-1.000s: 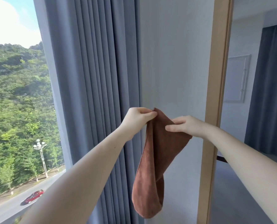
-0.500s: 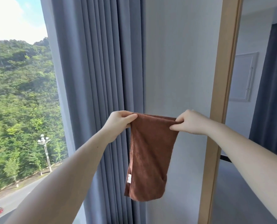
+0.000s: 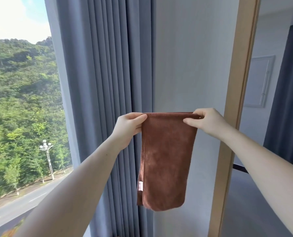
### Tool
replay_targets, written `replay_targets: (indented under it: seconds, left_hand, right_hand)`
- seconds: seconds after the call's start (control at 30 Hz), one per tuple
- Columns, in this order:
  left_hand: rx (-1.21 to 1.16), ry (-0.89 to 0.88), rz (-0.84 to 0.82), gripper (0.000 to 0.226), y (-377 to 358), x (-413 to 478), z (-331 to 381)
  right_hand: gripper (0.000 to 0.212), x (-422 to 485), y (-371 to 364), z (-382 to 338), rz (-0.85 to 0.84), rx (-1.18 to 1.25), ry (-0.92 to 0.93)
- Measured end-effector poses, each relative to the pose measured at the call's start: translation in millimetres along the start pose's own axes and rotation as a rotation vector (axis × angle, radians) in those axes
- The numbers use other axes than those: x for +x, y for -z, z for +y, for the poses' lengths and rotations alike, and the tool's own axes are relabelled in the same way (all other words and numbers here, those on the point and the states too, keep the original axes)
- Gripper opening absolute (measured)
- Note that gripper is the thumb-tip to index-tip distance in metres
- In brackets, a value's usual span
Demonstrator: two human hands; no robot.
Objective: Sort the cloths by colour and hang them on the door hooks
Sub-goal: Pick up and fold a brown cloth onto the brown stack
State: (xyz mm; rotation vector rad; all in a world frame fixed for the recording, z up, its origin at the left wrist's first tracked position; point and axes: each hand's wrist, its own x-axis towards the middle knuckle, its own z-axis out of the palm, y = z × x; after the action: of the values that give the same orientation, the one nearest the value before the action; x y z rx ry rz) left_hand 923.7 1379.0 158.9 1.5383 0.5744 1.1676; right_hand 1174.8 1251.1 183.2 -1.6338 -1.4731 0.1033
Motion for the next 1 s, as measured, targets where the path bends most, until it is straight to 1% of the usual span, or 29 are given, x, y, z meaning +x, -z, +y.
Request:
replay_targets:
  seconds: [0.07, 0.1, 0.17, 0.2, 0.23, 0.3, 0.33, 0.37, 0.43, 0.5, 0.57, 0.63, 0.77, 0.83, 0.93, 1.0]
  left_hand:
    - [0.016, -0.020, 0.029, 0.015, -1.9, 3.3, 2.8]
    - [0.016, -0.029, 0.041, 0.014, -2.5, 4.8, 4.3]
    - [-0.005, -0.042, 0.046, 0.016, -4.9, 7.8, 7.9]
    - [-0.005, -0.047, 0.044, 0.019, -6.3, 9.0, 9.9]
    - [0.001, -0.050, 0.047, 0.022, -7.6, 10.2, 11.8]
    - [0.020, -0.043, 0.070, 0.019, -10.6, 12.8, 14.9]
    - [0.041, -0.038, 0.080, 0.016, -11.5, 14.5, 16.4]
    - [0.066, -0.038, 0.085, 0.014, -11.8, 16.3, 18.4]
    - [0.113, -0.048, 0.081, 0.013, -10.4, 20.4, 23.3]
    - [0.194, -0.076, 0.057, 0.019, -8.3, 24.0, 28.4]
    - [0.297, -0.101, 0.016, 0.029, -7.2, 26.7, 31.3]
    - [0.372, -0.110, -0.001, 0.034, -7.5, 29.7, 32.5]
    - [0.481, -0.119, 0.004, 0.035, -16.2, 32.8, 35.1]
    - [0.611, -0.151, -0.004, 0.034, -23.2, 33.4, 36.9]
    - [0.887, -0.238, -0.054, 0.035, -31.9, 33.9, 36.2]
    - [0.947, -0.268, -0.084, 0.038, -36.3, 36.4, 36.0]
  right_hand:
    - [0.019, -1.1, -3.4, 1.0, 0.045, 0.040, 0.010]
    - [0.019, -1.4, -5.4, 1.8, 0.103, 0.099, 0.019]
    - [0.029, -2.9, -9.7, 3.4, 0.198, 0.300, -0.023]
    - [0.035, -3.9, -13.0, 3.1, 0.189, 0.405, -0.083]
    - [0.034, -4.7, -17.1, 2.7, 0.135, 0.493, -0.145]
    - [0.015, -5.4, -25.0, 6.2, 0.028, 0.593, -0.231]
    - [0.009, -5.9, -27.2, 6.7, 0.034, 0.631, -0.248]
    - [0.007, -5.4, -29.2, 6.4, 0.066, 0.673, -0.251]
    - [0.009, -2.2, -32.0, 4.2, 0.129, 0.747, -0.244]
    - [0.010, 1.3, -34.3, 1.6, 0.170, 0.752, -0.216]
    - [0.011, 4.2, -35.3, -1.8, 0.210, 0.711, -0.177]
    - [0.011, 5.4, -34.1, -6.8, 0.234, 0.683, -0.140]
    - [0.012, 8.2, -29.3, -15.7, 0.258, 0.650, -0.104]
    - [0.013, 10.4, -26.9, -17.8, 0.264, 0.628, -0.092]
    - [0.013, 12.5, -22.6, -20.0, 0.266, 0.599, -0.086]
    - [0.013, 13.5, -19.7, -19.8, 0.263, 0.583, -0.079]
